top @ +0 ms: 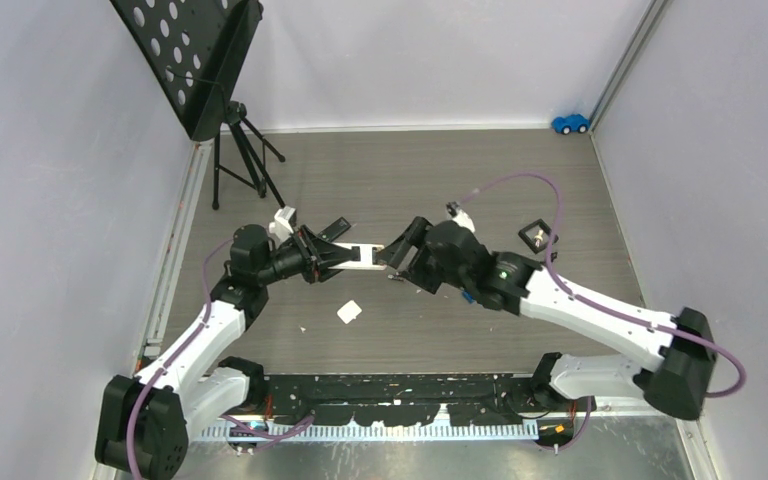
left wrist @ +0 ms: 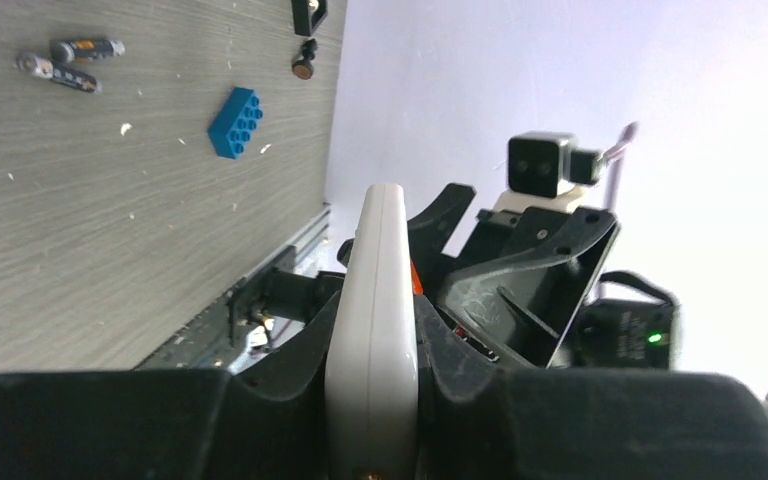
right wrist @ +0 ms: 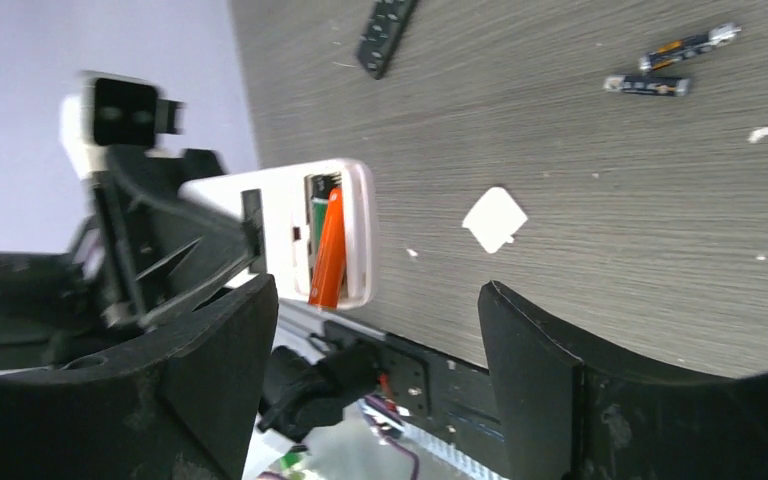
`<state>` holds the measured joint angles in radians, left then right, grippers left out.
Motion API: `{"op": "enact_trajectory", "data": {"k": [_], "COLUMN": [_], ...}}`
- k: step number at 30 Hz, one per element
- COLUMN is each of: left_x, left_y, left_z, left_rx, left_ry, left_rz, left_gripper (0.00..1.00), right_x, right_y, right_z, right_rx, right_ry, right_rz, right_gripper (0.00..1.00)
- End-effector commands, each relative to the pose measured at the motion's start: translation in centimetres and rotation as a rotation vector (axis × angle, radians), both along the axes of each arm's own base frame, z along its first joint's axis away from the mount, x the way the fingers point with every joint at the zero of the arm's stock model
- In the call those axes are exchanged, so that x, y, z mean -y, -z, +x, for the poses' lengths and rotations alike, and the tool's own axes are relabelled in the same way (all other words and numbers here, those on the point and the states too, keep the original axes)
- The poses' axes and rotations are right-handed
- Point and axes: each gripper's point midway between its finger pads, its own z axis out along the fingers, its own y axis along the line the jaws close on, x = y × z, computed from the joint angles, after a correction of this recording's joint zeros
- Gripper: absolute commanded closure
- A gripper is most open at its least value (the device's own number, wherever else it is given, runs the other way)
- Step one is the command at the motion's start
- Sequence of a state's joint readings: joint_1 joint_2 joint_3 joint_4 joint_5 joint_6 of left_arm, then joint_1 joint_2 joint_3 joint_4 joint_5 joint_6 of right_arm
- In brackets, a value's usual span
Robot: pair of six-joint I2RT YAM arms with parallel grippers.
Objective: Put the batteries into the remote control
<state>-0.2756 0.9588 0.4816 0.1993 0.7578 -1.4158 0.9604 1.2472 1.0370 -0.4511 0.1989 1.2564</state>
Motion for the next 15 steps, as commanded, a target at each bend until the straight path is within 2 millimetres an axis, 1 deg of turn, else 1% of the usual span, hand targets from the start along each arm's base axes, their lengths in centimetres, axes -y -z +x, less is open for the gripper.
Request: {"op": "enact_trajectory", "data": {"k": [1,2,3,6,10,15], "left_x": [0.4,0.3,0.3,0.1,-0.1,-0.3], "left_y": [-2.4,-2.6,-2.8,-3.4,-4.2,-4.7], "left_z": [0.1,0.1,0.1,0.1,-0.1,-0.4], "left_rx": [-0.044,-0.056,-0.064,-0.079,-0.108,-0.128], "left_ry": [-0.011,-0.016,-0.022,-0.046,-0.064,-0.075], "left_rz": [-0.132,-0.145,-0.155,-0.179,-0.220,-0.252], "left_gripper": [1.00,1.00,1.00,1.00,1.00,1.00], "right_x": [-0.8,-0.5,-0.4,-0.5,-1.0,-1.4], "right_y": [-7.0,-7.3,-8.1,-9.4,-9.5,-9.4], "right_z": [1.3,1.1,1.1,0.7,0.6,0.6], "right_rx": [0.172,0.183,0.203,0.230,0.219,0.212], "right_ry": [0.093,0.094,0.092,0.066,0.052,0.056], "right_rz": [0.396,0.414,0.437,0.474,0.512,0.578], "right_gripper": [0.20,0.20,0.20,0.19,0.19,0.29]}}
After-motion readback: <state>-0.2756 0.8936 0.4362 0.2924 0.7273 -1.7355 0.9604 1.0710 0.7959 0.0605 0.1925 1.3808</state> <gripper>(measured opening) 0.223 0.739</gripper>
